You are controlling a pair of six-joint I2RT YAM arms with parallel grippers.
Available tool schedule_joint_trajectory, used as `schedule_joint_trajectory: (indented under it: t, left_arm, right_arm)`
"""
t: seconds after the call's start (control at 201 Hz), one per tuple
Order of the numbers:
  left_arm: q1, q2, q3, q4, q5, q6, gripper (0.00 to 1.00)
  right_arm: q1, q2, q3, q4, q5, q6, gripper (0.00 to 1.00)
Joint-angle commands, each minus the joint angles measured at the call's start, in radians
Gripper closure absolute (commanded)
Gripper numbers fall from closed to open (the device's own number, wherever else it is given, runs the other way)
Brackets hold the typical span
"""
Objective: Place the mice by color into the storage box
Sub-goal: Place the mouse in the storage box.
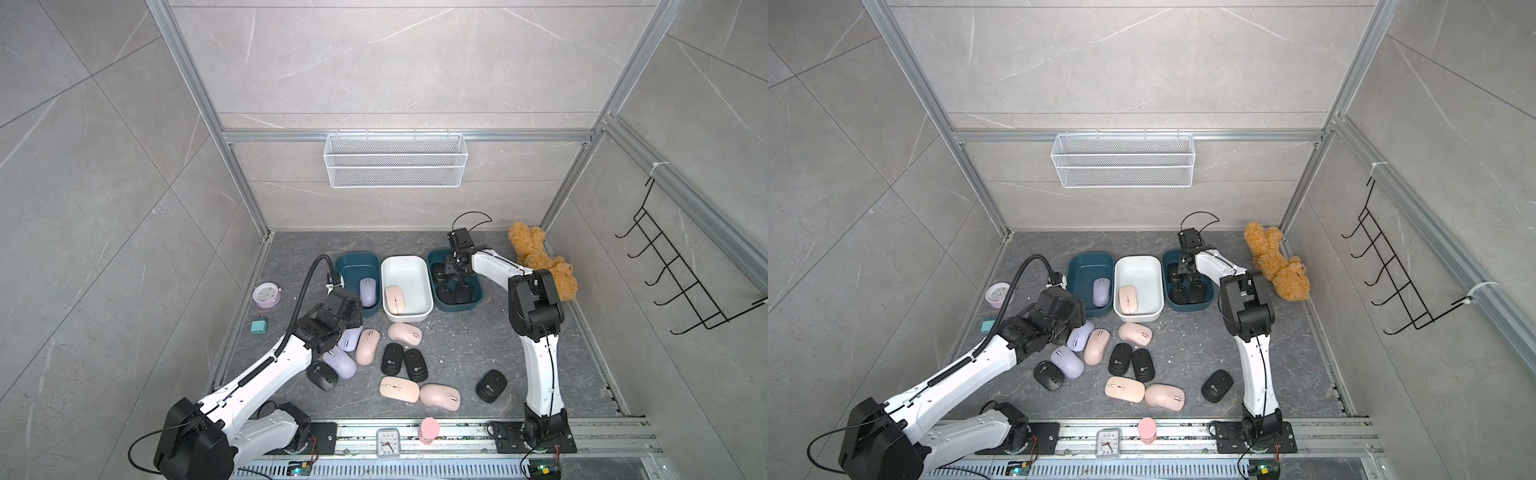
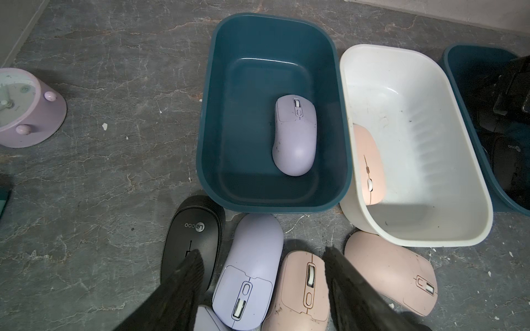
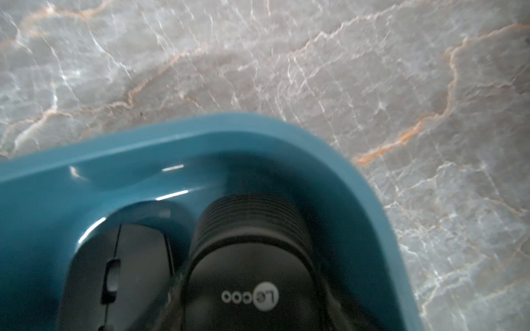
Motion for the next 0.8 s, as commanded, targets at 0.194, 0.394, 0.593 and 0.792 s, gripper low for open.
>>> schedule_joint_trajectory:
  t: [0.194, 0.394, 0.593, 0.792]
  left_arm:
    - [0.002, -0.021, -0.002, 0.002, -0.027, 0.001, 0.31]
    - [0.002, -0.021, 0.002, 0.005, -0.026, 0.003, 0.31]
    - [0.003, -0.033, 0.004, 0.001, -0.023, 0.001, 0.31]
    - [0.002, -0.068, 0.006, -0.013, -0.027, 0.002, 0.31]
  right_arm:
    - [0.001, -0.013, 0.010, -0.013, -0.014, 0.022, 0.34]
    - [0.001, -0.038, -0.001, -0.001, -0.036, 0.026, 0.30]
    - [0.004, -0.081, -0.023, 0.012, -0.047, 0.025, 0.30]
    - [0.013, -0.176, -0.069, 0.033, -0.058, 0.021, 0.30]
